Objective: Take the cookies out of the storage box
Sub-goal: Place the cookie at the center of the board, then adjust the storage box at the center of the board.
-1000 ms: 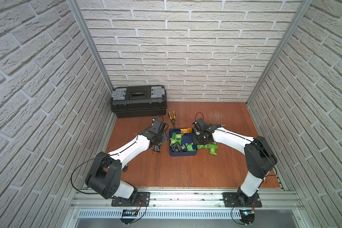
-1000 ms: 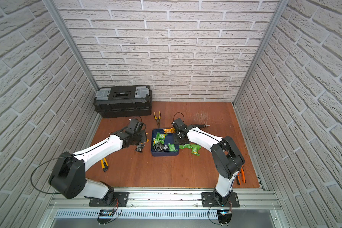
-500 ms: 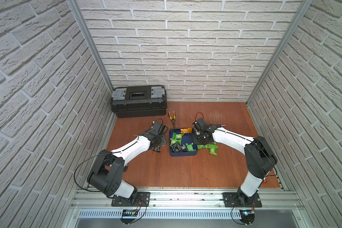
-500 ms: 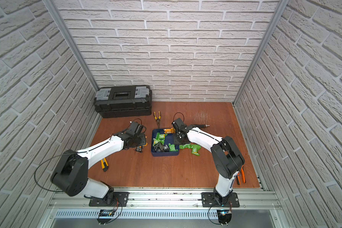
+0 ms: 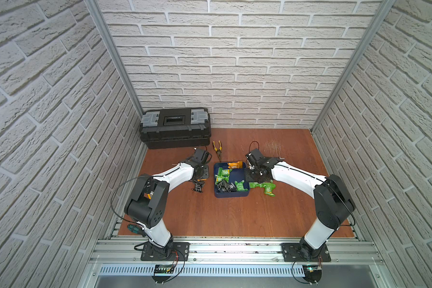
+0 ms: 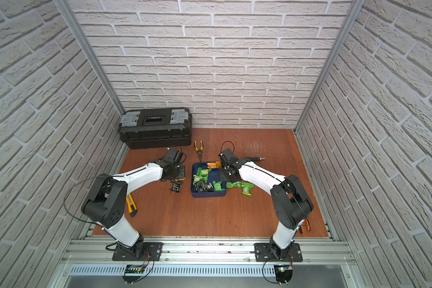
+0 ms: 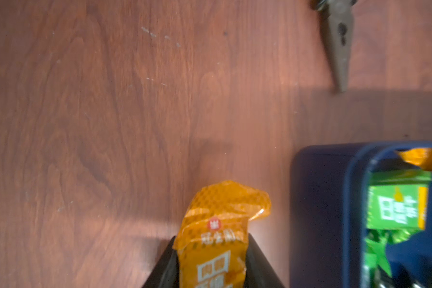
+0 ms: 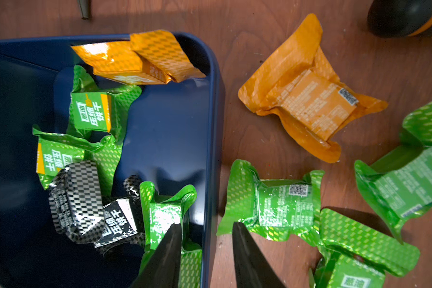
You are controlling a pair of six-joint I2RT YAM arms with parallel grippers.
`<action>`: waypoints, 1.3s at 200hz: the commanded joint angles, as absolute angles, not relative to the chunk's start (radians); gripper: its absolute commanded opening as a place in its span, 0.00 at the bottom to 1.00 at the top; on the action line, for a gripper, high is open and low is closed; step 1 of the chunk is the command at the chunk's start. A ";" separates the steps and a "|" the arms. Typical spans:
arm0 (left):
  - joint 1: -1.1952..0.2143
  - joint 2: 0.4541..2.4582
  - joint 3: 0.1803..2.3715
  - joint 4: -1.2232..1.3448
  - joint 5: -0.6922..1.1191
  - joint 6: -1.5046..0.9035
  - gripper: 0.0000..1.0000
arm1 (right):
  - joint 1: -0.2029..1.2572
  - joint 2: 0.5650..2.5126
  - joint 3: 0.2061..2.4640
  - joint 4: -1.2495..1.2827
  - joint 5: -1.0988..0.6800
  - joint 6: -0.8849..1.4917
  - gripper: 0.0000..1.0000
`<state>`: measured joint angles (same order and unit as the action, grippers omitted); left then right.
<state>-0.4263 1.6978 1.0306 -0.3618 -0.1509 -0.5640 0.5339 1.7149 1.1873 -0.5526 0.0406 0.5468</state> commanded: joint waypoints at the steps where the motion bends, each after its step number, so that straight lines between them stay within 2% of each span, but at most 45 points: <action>1: -0.413 1.722 1.057 -0.345 -0.148 -0.528 0.40 | 0.532 1.667 1.172 -0.525 0.037 0.560 0.41; 29: -0.408 1.740 1.052 -0.340 -0.148 -0.527 0.42 | 0.532 1.661 1.165 -0.518 0.034 0.564 0.42; 70: -0.402 1.751 1.054 -0.337 -0.148 -0.532 0.56 | 0.532 1.658 1.164 -0.516 0.033 0.566 0.42; 92: -0.402 1.739 1.058 -0.339 -0.142 -0.535 0.61 | 0.532 1.651 1.167 -0.520 0.038 0.563 0.42; 167: -0.442 1.530 1.009 -0.284 -0.049 -0.666 0.59 | 0.563 1.606 1.187 -0.492 0.054 0.539 0.43; 209: -0.457 1.504 0.885 -0.153 0.072 -0.823 0.58 | 0.632 1.667 1.244 -0.514 0.028 0.482 0.44; 260: -0.467 1.482 0.807 -0.082 0.102 -0.897 0.56 | 0.651 1.760 1.317 -0.537 -0.017 0.467 0.49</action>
<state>-0.4610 1.5055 0.8207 -0.1722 0.0677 -0.8467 0.6449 1.7164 1.2709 -0.5282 0.0166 0.4908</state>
